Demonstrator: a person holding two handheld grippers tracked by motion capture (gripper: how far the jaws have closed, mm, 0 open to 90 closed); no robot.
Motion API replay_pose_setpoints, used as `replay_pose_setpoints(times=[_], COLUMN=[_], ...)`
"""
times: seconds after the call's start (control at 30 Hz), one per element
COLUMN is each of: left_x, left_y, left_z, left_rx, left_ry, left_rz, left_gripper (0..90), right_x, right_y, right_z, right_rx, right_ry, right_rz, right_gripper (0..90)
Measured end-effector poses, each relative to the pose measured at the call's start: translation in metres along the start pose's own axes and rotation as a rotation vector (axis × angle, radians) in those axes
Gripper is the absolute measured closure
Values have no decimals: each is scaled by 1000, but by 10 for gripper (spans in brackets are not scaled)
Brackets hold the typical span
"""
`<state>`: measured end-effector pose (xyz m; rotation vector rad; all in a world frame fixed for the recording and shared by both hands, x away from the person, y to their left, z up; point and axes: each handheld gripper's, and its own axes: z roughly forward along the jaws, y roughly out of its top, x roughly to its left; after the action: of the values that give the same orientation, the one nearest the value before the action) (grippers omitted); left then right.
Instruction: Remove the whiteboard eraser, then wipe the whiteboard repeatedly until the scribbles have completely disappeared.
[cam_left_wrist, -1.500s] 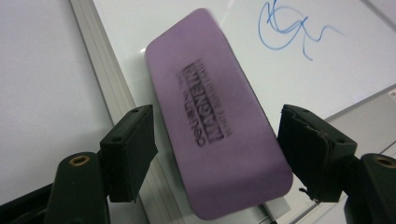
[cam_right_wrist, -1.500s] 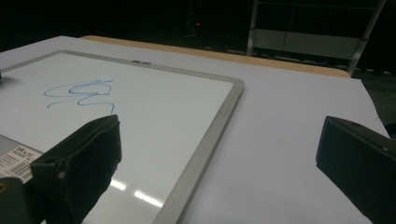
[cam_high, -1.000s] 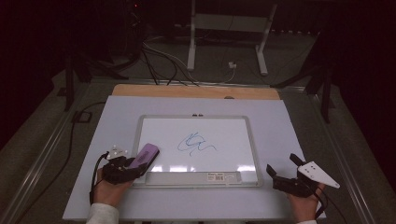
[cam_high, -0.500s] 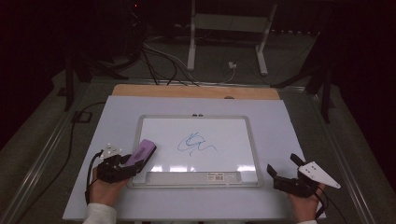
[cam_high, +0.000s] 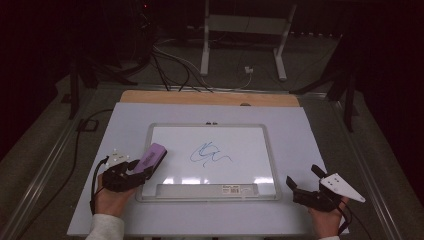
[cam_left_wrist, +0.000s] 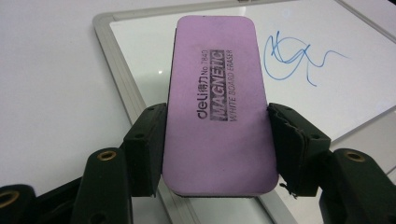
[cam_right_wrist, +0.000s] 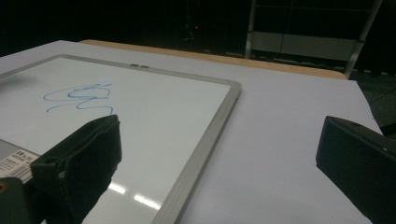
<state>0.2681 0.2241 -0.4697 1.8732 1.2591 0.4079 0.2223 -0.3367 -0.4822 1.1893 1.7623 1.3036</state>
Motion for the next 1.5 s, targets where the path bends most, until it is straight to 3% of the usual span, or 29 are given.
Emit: replay_pose_setpoints(times=[0.63,1.0,1.5], left_x=[3,0,-2], left_y=[18,31,36], left_z=[0,7,18], left_rx=[-46,-59,-69], left_ry=[31,43,47], left_rz=[14,36,36], left_gripper=[419,419,419], right_x=[-1,-3,-3], right_y=[0,-1,0], right_z=[1,1,0], right_rx=[8,4,2], right_ry=[-8,-16,-17], right_rz=[3,14,14], right_gripper=[6,6,6])
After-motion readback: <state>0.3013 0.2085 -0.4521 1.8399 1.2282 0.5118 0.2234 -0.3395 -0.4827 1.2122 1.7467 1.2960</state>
